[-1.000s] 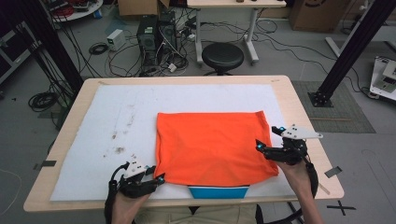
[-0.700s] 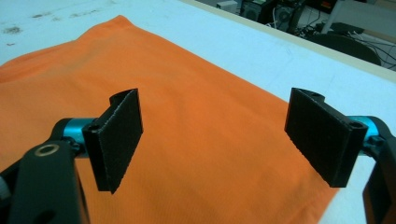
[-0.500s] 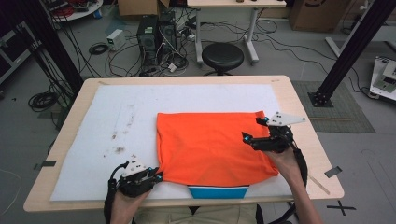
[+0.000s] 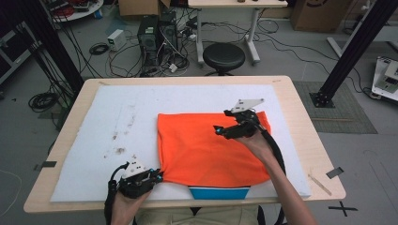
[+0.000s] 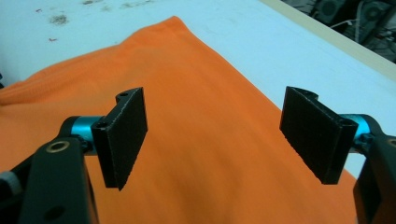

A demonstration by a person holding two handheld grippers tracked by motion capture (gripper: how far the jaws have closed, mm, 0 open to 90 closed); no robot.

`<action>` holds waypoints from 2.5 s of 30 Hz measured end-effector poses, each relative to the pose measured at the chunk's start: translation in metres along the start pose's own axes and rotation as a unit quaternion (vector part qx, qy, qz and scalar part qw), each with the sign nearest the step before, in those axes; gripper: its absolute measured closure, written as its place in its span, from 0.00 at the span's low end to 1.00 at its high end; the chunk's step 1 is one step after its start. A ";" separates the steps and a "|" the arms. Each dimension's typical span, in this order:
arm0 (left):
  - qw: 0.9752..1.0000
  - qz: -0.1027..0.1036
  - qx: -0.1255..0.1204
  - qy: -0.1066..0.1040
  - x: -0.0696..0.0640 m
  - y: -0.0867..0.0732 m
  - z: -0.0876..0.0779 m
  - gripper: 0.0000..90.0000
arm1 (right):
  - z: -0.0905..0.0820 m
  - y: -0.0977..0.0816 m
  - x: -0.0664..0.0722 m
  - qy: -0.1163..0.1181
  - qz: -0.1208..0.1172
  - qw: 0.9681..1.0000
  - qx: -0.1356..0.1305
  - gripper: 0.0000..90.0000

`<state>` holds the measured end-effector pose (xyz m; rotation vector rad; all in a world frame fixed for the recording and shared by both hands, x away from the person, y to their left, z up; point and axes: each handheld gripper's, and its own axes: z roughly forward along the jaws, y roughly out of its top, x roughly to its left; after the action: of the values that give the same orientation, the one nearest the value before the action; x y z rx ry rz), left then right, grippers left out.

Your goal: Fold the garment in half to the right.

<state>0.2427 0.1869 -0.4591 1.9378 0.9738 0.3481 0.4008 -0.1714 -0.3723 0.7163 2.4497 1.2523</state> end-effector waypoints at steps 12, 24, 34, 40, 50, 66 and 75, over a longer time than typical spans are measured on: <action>1.000 -0.006 -0.004 -0.015 0.003 -0.002 -0.003 0.90 | 0.087 0.037 0.016 0.040 -0.015 0.999 0.017 0.28; 1.000 -0.010 -0.007 -0.022 0.005 -0.004 -0.003 0.90 | 0.131 0.054 0.016 0.071 -0.020 0.997 0.029 0.28; 1.000 -0.003 -0.010 -0.017 0.004 -0.004 -0.003 0.90 | 0.173 0.068 0.016 0.095 -0.027 0.994 0.053 0.30; 1.000 -0.003 -0.009 -0.016 0.003 -0.004 -0.003 0.90 | 0.190 0.073 0.017 0.107 -0.027 0.992 0.059 0.30; 1.000 0.001 -0.009 -0.014 0.003 -0.004 -0.003 0.90 | 0.201 0.072 0.020 0.115 -0.025 0.991 0.066 0.30; 1.000 0.002 -0.010 -0.013 0.002 -0.005 -0.003 0.90 | 0.217 0.069 0.018 0.116 -0.011 0.990 0.079 0.29; 1.000 0.006 -0.010 -0.012 0.002 -0.005 -0.003 0.90 | 0.226 0.071 0.020 0.118 -0.010 0.989 0.086 0.28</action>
<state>0.2402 0.1915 -0.4619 1.9265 0.9406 0.3398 0.5112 0.0262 -0.4447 0.6133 2.7769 1.1887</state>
